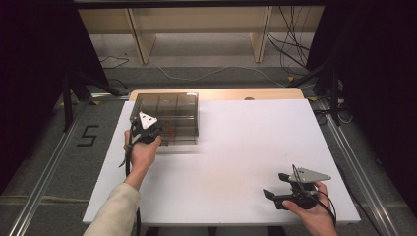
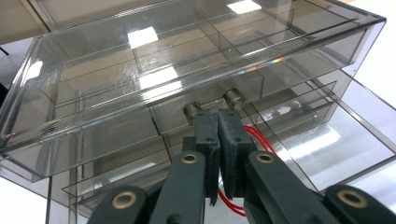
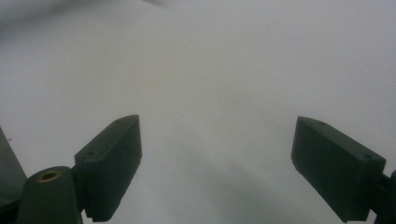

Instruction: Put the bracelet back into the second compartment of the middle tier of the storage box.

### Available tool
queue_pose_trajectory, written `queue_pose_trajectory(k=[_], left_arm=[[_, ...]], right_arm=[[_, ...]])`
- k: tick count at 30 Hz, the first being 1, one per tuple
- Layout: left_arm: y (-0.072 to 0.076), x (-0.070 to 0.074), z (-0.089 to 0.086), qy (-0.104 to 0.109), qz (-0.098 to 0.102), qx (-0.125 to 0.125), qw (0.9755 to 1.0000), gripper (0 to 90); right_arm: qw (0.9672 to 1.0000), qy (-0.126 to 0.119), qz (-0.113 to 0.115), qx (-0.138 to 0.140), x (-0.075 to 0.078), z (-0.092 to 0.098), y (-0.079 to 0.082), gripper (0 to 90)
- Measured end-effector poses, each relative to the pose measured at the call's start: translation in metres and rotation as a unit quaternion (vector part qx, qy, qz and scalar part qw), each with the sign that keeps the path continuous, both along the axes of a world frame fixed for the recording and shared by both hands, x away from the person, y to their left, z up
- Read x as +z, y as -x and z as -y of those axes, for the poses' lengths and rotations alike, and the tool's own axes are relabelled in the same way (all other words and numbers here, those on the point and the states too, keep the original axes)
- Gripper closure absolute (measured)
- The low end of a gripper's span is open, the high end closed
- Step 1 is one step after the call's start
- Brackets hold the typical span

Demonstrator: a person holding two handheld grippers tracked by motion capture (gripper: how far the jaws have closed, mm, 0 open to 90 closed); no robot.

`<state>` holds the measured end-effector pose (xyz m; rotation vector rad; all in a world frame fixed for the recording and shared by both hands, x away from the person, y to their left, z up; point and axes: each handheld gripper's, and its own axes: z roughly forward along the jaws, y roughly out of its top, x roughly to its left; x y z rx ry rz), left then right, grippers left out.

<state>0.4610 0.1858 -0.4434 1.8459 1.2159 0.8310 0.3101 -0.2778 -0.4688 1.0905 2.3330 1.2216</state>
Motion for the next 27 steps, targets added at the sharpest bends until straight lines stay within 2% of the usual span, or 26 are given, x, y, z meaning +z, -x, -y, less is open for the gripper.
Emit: queue_pose_trajectory(k=[6, 27], left_arm=[[-0.001, -0.003, 0.001, -0.004, -0.003, -0.002, 1.0000, 86.9], [-0.002, -0.012, 0.004, -0.015, -0.035, -0.013, 0.9992, 86.8]], right_arm=[[1.0000, 0.001, -0.001, 0.000, 0.000, 0.000, 0.000, 17.0], [1.0000, -0.001, 0.002, 0.001, 0.000, 0.000, 0.000, 17.0]])
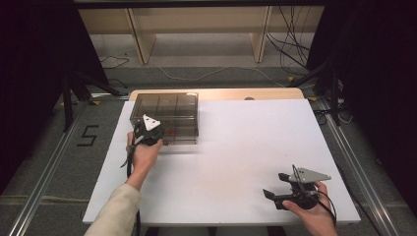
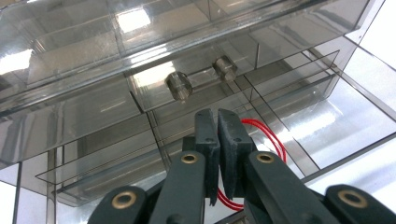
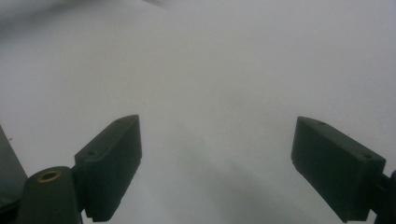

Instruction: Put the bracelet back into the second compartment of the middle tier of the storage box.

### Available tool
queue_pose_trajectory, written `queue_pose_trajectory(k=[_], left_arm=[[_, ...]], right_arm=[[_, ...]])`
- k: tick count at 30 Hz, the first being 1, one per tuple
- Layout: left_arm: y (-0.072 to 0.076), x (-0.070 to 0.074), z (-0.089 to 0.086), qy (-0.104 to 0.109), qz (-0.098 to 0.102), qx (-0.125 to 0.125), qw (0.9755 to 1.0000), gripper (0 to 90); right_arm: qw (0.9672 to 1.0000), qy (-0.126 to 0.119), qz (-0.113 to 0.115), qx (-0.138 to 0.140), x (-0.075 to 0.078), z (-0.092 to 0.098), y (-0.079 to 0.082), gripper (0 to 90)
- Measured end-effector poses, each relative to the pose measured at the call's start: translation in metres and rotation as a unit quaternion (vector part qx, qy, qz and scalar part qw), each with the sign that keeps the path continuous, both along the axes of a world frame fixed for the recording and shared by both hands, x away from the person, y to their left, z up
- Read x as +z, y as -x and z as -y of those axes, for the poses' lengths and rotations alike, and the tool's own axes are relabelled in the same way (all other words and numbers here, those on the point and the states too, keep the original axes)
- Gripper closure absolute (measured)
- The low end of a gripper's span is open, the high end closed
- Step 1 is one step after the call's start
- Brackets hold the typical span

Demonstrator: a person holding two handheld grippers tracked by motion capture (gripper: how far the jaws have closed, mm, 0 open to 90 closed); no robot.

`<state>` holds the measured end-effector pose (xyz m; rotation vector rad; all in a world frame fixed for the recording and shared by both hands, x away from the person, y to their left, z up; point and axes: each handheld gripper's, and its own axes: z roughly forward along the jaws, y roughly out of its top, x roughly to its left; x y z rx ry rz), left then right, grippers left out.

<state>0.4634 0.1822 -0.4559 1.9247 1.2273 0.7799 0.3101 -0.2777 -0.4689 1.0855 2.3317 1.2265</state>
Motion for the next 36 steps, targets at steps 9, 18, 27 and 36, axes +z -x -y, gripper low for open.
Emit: queue_pose_trajectory(k=[9, 18, 27, 36], left_arm=[[-0.002, -0.005, 0.000, -0.003, -0.023, -0.006, 0.9997, 86.7], [-0.003, -0.006, 0.000, -0.011, -0.021, -0.003, 0.9997, 83.4], [0.000, -0.002, 0.000, -0.007, -0.014, 0.002, 0.9999, 78.2], [0.014, 0.011, -0.005, 0.019, 0.001, 0.003, 0.9998, 63.1]], right_arm=[[1.0000, 0.000, 0.000, 0.000, 0.000, 0.000, 0.000, 17.0], [1.0000, 0.000, 0.000, 0.001, 0.000, 0.000, 0.000, 17.0], [1.0000, 0.000, 0.000, 0.000, 0.000, 0.000, 0.000, 17.0], [1.0000, -0.001, 0.000, -0.002, 0.001, 0.001, 0.000, 17.0]])
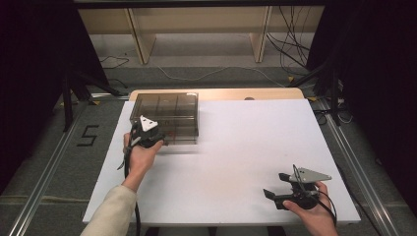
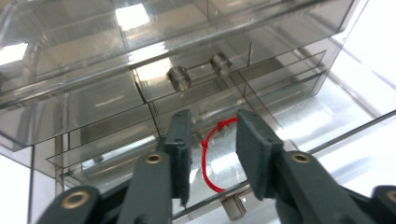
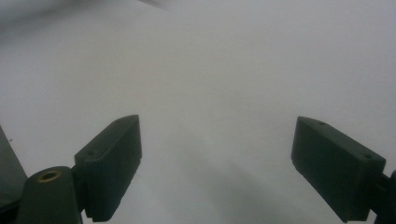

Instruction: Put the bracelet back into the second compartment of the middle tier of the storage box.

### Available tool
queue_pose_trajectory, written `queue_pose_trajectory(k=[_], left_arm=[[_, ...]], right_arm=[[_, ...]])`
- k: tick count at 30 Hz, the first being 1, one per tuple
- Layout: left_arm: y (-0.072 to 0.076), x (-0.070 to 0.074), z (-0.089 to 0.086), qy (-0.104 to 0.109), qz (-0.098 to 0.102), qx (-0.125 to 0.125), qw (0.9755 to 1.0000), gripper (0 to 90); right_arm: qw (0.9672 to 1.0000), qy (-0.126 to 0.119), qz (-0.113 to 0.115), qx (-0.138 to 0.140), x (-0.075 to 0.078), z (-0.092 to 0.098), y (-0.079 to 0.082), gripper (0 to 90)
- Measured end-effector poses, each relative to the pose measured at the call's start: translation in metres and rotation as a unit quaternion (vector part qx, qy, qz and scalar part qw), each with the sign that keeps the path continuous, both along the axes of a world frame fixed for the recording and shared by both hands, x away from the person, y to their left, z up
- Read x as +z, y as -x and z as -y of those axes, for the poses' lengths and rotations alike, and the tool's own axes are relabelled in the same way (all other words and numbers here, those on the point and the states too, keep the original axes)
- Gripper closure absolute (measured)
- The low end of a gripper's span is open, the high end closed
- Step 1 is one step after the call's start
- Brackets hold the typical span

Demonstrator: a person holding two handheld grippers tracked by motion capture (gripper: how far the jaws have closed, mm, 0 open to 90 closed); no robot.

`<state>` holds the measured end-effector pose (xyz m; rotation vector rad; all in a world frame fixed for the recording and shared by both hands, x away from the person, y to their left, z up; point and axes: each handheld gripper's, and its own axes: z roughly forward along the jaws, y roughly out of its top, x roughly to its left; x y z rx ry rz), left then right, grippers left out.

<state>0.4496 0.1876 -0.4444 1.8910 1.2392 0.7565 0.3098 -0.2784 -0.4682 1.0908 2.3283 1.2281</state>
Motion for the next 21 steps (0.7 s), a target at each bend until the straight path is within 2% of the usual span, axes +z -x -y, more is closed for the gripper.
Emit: queue_pose_trajectory(k=[2, 11, 15, 21], left_arm=[[0.003, 0.003, -0.002, 0.005, 0.004, 0.003, 1.0000, 59.2], [0.013, 0.014, -0.005, 0.044, 0.001, 0.005, 0.9990, 38.5], [0.019, 0.018, -0.003, 0.058, -0.001, -0.008, 0.9983, 31.0], [0.032, 0.023, -0.003, 0.061, 0.005, -0.030, 0.9977, 24.6]], right_arm=[[1.0000, 0.001, -0.001, 0.000, 0.000, 0.000, 0.000, 17.0], [1.0000, 0.001, -0.001, 0.000, 0.000, -0.001, 0.000, 17.0], [1.0000, -0.001, 0.000, 0.001, 0.000, -0.001, 0.000, 17.0], [1.0000, -0.001, -0.001, 0.001, 0.000, -0.001, -0.001, 17.0]])
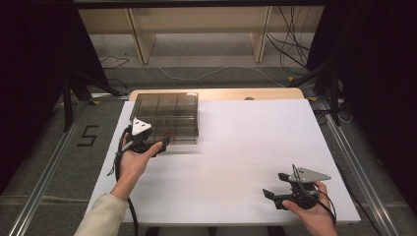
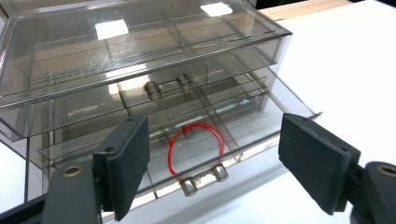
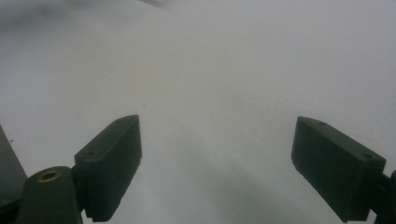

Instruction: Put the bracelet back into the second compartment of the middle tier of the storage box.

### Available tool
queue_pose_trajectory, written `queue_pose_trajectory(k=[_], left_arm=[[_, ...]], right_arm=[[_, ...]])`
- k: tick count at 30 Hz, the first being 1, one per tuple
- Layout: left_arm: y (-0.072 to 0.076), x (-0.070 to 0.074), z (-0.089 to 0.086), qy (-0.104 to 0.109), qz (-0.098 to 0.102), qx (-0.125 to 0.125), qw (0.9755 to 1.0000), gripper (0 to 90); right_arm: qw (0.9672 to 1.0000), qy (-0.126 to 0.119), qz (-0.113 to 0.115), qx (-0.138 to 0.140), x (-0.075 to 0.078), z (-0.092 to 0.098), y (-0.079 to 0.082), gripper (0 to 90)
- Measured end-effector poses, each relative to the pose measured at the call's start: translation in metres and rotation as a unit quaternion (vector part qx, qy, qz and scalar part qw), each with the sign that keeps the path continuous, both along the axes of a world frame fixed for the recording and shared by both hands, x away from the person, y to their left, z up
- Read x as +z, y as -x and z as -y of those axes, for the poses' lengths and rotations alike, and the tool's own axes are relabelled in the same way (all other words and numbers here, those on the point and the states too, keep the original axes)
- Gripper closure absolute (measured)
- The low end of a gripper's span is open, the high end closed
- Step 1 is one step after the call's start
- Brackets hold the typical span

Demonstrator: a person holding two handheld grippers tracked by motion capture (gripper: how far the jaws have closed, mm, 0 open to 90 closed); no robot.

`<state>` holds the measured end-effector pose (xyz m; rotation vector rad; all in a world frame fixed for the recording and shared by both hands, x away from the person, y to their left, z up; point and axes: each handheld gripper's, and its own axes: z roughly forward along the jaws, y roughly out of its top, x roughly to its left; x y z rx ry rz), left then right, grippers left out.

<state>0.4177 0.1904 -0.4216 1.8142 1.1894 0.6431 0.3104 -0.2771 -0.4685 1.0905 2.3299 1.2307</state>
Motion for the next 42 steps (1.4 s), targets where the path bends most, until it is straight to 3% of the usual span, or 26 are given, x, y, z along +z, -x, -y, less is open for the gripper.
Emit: queue_pose_trajectory(k=[21, 42], left_arm=[[0.048, -0.009, 0.005, -0.009, 0.013, -0.064, 0.9979, 20.7], [0.096, -0.046, 0.011, -0.007, -0.001, -0.127, 0.9919, 19.7]], right_arm=[[1.0000, 0.000, 0.000, 0.003, 0.000, -0.001, 0.000, 17.0], [1.0000, 0.002, -0.001, 0.009, -0.001, -0.001, 0.000, 17.0]])
